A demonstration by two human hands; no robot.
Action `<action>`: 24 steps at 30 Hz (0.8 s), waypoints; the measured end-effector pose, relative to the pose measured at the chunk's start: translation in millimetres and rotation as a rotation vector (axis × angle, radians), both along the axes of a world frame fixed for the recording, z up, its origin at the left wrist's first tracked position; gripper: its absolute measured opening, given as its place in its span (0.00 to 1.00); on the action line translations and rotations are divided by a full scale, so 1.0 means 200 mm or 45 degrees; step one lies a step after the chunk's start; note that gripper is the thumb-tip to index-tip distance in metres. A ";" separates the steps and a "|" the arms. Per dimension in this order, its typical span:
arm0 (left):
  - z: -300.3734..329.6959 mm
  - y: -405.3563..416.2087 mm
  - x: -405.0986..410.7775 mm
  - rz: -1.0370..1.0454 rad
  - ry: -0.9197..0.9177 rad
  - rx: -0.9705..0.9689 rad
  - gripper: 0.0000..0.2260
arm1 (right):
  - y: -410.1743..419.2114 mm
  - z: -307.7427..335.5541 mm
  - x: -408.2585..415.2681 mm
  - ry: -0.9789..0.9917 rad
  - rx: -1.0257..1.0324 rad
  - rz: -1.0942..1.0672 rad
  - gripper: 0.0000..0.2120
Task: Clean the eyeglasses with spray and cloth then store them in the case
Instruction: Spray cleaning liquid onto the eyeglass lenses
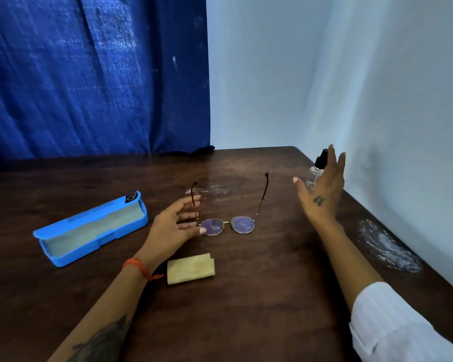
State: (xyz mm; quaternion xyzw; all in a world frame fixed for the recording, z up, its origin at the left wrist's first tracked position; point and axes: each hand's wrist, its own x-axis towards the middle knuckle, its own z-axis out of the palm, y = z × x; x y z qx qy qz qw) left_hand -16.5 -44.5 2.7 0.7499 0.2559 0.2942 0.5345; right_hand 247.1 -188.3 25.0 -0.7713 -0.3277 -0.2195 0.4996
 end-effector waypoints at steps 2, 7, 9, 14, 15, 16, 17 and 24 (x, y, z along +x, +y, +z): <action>0.00 0.00 0.02 -0.020 0.038 0.035 0.29 | -0.01 -0.04 0.03 0.009 -0.012 0.050 0.43; 0.00 -0.01 0.02 -0.005 0.073 0.092 0.21 | 0.00 -0.07 0.06 0.056 -0.033 0.035 0.43; 0.01 -0.03 0.01 0.020 0.080 0.146 0.18 | 0.00 -0.07 0.05 0.081 -0.004 0.000 0.41; 0.02 -0.05 0.00 0.096 0.076 0.285 0.12 | -0.03 -0.05 0.02 0.081 0.023 0.042 0.40; 0.02 -0.05 -0.01 0.108 0.068 0.301 0.11 | -0.04 -0.03 0.00 0.090 0.032 0.056 0.40; 0.02 -0.05 -0.01 0.118 0.060 0.307 0.11 | -0.05 -0.01 -0.02 0.117 0.058 0.075 0.40; 0.02 -0.05 -0.01 0.129 0.053 0.311 0.10 | -0.07 0.01 -0.04 0.157 0.113 0.102 0.41; 0.06 -0.05 -0.02 0.235 -0.042 0.278 0.09 | -0.10 0.12 -0.39 0.517 0.612 0.588 0.34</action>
